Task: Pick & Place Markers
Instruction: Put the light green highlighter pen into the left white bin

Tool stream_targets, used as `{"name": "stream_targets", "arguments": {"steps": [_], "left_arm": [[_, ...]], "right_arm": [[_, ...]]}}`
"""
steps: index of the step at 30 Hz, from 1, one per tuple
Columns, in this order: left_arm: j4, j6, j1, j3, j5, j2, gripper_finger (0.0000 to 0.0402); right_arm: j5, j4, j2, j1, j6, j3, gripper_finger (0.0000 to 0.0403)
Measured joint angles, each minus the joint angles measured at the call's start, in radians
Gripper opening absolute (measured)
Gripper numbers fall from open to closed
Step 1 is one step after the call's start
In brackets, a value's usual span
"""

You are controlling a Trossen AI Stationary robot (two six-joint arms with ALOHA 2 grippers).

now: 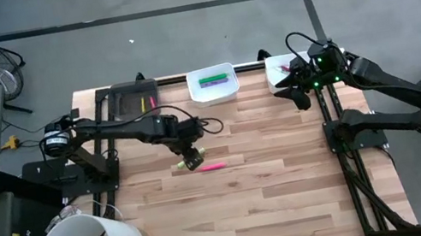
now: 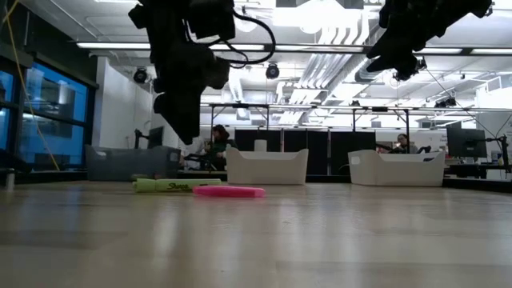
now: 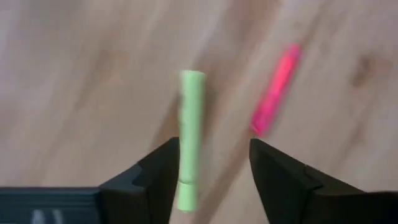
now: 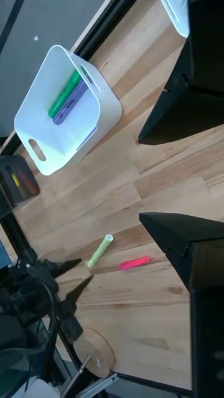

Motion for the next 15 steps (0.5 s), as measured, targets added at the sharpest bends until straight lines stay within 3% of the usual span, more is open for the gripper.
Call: {"name": "stream_targets", "arguments": {"steps": [3, 15], "left_arm": [[0.002, 0.042, -0.001, 0.000, 0.038, 0.001, 0.0205], [0.040, 0.136, 0.000, -0.002, 0.011, 0.149, 0.0209]], "right_arm": [[0.000, 0.000, 0.000, 0.000, 0.000, 0.000, 0.0179], [0.000, 0.001, 0.000, 0.000, -0.010, 0.000, 0.0179]]}}
